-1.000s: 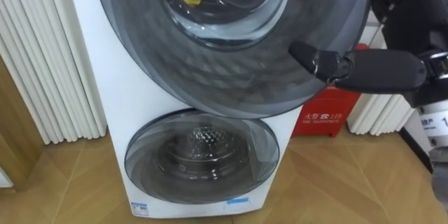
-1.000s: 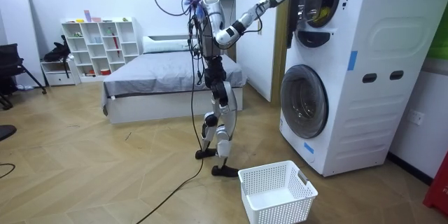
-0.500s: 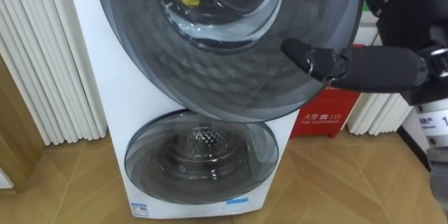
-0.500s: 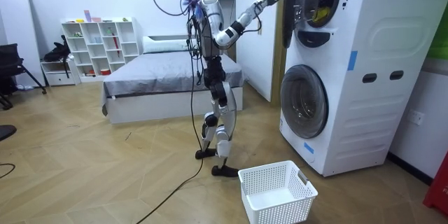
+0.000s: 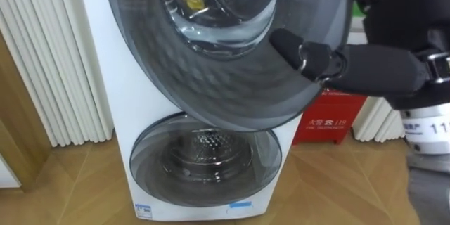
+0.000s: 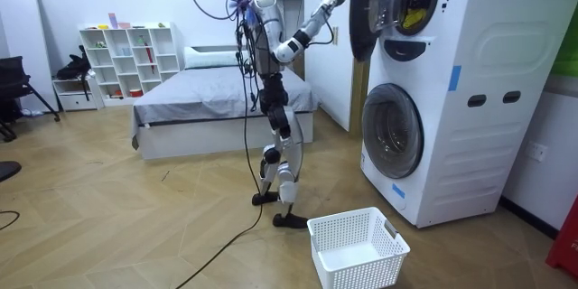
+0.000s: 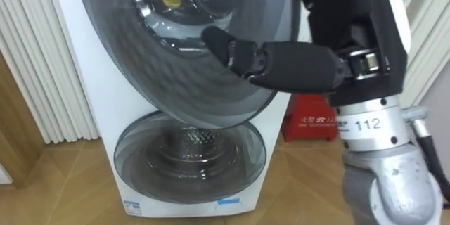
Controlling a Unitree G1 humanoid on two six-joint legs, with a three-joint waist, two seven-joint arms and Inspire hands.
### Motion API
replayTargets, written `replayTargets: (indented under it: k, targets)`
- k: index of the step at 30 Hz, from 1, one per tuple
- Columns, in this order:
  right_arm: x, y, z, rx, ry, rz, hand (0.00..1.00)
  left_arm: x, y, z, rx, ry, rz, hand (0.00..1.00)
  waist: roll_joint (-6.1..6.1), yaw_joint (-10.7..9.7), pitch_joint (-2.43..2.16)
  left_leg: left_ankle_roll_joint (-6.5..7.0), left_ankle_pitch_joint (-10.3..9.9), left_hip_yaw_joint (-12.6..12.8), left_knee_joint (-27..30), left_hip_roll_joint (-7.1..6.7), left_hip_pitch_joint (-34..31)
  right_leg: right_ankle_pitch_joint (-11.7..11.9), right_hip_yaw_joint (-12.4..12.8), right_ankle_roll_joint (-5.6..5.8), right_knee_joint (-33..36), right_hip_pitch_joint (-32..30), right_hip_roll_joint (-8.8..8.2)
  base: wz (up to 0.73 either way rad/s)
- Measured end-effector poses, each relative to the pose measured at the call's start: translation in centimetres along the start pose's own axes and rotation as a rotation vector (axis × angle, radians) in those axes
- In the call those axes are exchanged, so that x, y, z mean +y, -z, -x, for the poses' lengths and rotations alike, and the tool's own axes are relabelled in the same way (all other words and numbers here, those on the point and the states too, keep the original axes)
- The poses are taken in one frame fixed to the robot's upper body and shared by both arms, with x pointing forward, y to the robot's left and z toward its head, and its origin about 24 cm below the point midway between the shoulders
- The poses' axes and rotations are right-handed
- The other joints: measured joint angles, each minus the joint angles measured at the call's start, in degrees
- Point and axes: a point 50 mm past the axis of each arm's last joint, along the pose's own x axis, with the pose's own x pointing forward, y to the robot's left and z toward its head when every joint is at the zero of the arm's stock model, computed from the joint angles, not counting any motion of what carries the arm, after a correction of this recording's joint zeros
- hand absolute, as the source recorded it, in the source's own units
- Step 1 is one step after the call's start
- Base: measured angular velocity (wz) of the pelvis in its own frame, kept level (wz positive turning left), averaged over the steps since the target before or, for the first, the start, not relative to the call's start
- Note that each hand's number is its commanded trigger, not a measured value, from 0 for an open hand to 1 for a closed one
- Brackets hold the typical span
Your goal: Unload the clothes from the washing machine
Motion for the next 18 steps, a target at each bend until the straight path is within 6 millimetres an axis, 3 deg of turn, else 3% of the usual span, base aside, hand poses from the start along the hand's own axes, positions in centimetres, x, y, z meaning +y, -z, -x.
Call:
replayTargets:
  k: [6,10,18]
  targets:
    - [2.8,0.1,-0.1,-0.066,-0.178,-0.213,0.0,-0.2,-0.3,0.0,-0.012,0.006,-0.037,0.0,0.08,1.3,0.0,-0.18,-0.1,-1.5,0.1,-0.07,-0.9,0.1,-0.5,-0.42,0.2,-0.6,0.01,0.05]
    - [4.7,0.1,-0.3,-0.108,-0.316,-0.34,0.0,-0.2,-1.2,-0.1,-0.041,0.008,-0.04,0.0,0.49,3.3,0.09,-0.11,0.4,-2.3,0.1,-0.01,-1.8,0.2,-1.0,-0.82,0.1,-1.0,0.05,0.1]
    - [7.9,1.0,-0.3,-0.081,-0.543,-0.43,0.0,-0.1,-2.5,-0.3,-0.079,0.003,-0.043,0.0,0.69,6.0,0.1,-0.38,0.9,-3.5,-0.2,-0.13,-2.1,0.2,-2.1,-0.94,0.0,-0.6,-0.21,0.09]
